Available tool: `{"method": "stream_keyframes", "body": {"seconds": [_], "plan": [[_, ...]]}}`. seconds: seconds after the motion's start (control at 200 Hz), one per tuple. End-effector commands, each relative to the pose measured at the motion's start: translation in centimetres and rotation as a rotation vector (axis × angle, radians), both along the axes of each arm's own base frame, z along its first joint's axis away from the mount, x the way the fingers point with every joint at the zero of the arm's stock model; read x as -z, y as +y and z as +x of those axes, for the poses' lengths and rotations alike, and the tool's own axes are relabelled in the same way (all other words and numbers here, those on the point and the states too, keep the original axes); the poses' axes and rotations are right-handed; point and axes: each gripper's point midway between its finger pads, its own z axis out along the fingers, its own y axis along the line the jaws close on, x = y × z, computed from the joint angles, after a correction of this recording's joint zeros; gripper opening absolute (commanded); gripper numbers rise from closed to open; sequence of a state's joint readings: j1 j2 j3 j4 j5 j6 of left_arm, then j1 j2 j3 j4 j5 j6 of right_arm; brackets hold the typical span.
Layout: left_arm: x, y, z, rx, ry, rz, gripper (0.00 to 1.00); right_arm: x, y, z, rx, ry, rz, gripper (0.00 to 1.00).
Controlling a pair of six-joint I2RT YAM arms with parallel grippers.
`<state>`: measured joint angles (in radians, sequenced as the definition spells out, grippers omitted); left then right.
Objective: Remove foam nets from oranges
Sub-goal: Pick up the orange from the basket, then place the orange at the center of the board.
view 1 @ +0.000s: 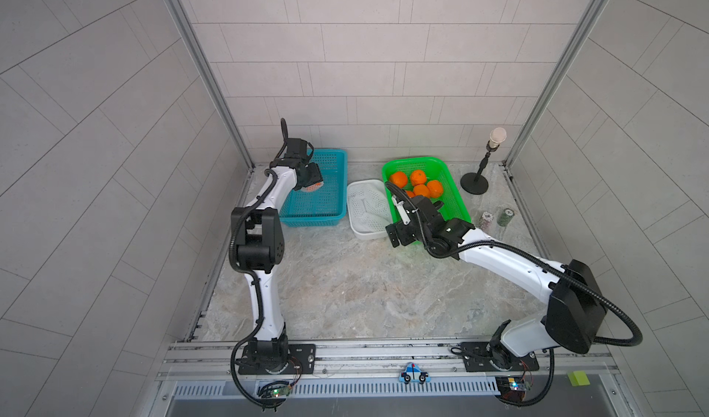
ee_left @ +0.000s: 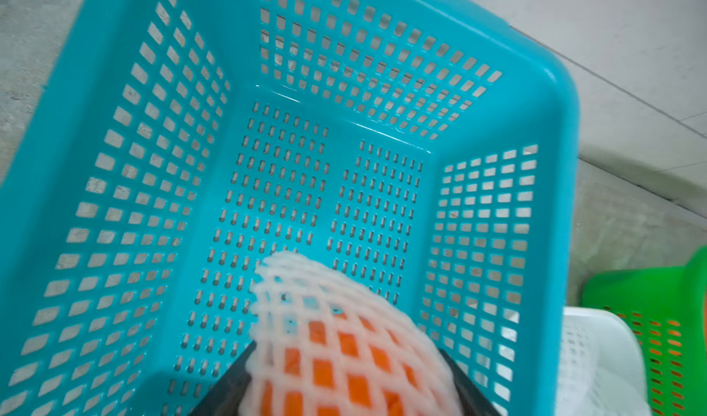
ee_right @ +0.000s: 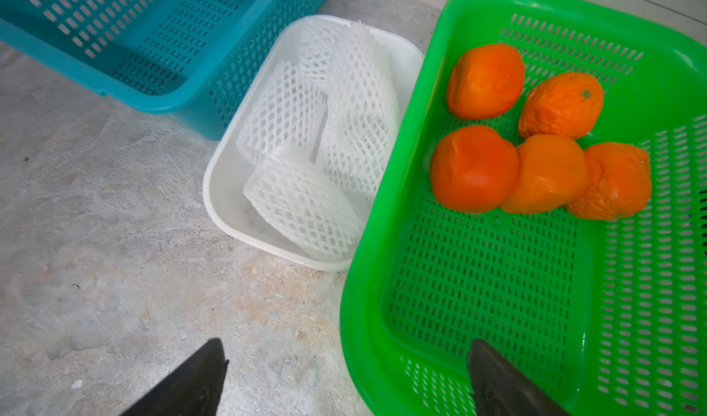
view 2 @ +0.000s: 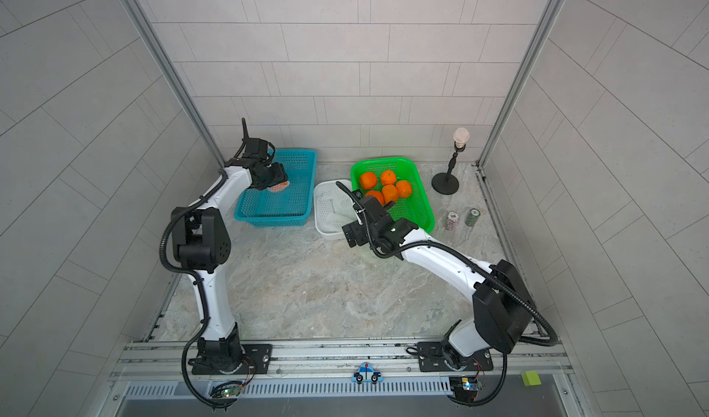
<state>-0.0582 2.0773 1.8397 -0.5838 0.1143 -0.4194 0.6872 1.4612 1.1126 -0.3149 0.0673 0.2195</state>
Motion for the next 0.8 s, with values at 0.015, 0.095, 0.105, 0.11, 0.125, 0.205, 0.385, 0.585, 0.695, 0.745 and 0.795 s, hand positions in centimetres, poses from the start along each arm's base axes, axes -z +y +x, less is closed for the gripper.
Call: {"method": "stream_keyframes", "body": {"seconds": [0.015,0.095,0.105,0.11,0.125,0.205,0.385,0.585,0.695,0.745,0.795], "plan": [[-3.1,-1.2,-2.3,0.007,-0.027,-0.066,0.64,-2.0,0.8,-1.0,-0.085,-0.056,0.043,1.00],[-4.0,-2.2,-3.9,0.024,-0.029,-0.102,0.64,-2.4,1.4,-1.8,-0.144,-0.074,0.071,1.00],[-3.9,-2.3,-4.2,0.026,-0.025,-0.107,0.64,-2.5,1.5,-1.9,-0.151,-0.077,0.076,1.00],[-4.0,-2.4,-4.3,0.028,-0.026,-0.110,0.64,-2.5,1.5,-2.0,-0.155,-0.079,0.077,1.00],[-4.2,-2.6,-4.6,0.032,-0.027,-0.116,0.64,-2.6,1.7,-2.2,-0.170,-0.084,0.081,1.00],[-4.5,-3.7,-6.5,0.055,-0.017,-0.139,0.64,-2.7,2.4,-3.3,-0.237,-0.111,0.092,1.00],[-4.5,-6.4,-11.1,0.120,0.022,-0.219,0.64,-2.5,4.2,-6.4,-0.417,-0.160,0.082,1.00],[-3.8,-8.9,-16.8,0.196,0.076,-0.281,0.64,-1.5,5.1,-11.0,-0.656,-0.218,0.082,1.00],[-2.9,-10.3,-19.9,0.238,0.108,-0.315,0.64,-0.8,5.3,-12.6,-0.720,-0.233,0.085,1.00],[-2.2,-11.3,-21.3,0.256,0.127,-0.338,0.64,-0.4,5.4,-13.1,-0.736,-0.228,0.083,1.00],[-1.7,-12.2,-22.7,0.279,0.139,-0.356,0.64,0.2,5.4,-13.5,-0.750,-0.214,0.079,1.00]]}}
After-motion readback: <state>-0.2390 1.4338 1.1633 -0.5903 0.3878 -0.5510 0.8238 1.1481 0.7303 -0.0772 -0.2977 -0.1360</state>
